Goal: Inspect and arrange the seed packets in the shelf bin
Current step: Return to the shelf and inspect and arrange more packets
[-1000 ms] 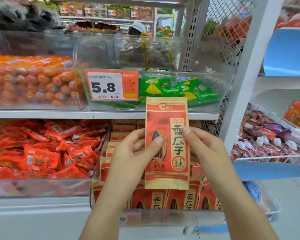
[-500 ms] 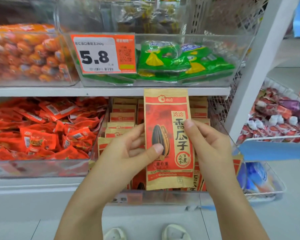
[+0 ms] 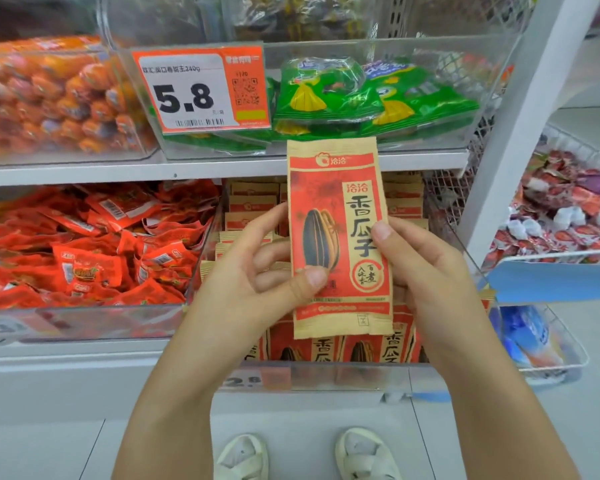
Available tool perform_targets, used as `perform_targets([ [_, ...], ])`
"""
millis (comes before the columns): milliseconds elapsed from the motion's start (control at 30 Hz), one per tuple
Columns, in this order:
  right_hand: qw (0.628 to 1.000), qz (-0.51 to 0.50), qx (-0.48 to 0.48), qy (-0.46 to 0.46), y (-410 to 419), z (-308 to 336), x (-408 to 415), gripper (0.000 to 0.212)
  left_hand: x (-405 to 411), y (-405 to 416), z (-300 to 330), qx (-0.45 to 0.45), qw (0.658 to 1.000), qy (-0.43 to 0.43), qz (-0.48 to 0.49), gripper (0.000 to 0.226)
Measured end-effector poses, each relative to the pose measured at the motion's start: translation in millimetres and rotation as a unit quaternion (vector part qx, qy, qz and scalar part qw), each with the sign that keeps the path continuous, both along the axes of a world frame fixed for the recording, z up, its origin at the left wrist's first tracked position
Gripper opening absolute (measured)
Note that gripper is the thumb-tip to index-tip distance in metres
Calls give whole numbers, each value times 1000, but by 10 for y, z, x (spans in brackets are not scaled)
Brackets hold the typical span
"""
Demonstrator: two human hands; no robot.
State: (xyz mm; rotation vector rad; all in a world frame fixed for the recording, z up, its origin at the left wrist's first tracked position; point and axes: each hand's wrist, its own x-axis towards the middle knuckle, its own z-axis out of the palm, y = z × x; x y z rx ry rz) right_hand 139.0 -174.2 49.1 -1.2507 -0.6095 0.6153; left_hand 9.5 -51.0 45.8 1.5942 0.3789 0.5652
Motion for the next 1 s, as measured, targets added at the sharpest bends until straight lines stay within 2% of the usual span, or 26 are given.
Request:
perform_targets([
  [67, 1000, -19, -2, 7, 2, -16, -1, 33, -18, -9, -21, 4, 999, 27, -29, 117],
  [133, 1000, -29, -2, -4, 18, -24, -18, 36, -3, -68, -19, 36, 998, 53, -30, 140],
  [233, 999, -40, 16, -17, 50, -14, -48, 35, 48, -164, -17, 135, 988, 79, -7, 148],
  [333, 998, -41, 32, -16, 60, -2, -55, 31, 75, -186, -18, 219, 972, 82, 8, 142],
  [467, 997, -57, 40, -16, 39, 8, -30, 33, 67, -144, -61, 196, 979, 63, 13, 131],
  [567, 996, -76, 37, -12, 14, 13, 18, 35, 18, -79, -83, 195, 979, 53, 24, 115],
  [667, 996, -83, 30, -7, 3, 2, 43, 36, -75, -6, -79, 131, 991, 30, -11, 103],
  [767, 998, -46, 36, -4, 26, -10, 20, 22, -115, -3, -40, 57, 994, -17, -88, 92],
  [900, 999, 10, 43, -26, 101, 4, -85, 28, -55, -10, -12, 19, 998, -55, -39, 69],
  [1000, 997, 14, 42, -55, 135, -21, -96, 25, -69, 53, -50, 28, 998, -51, -14, 68],
])
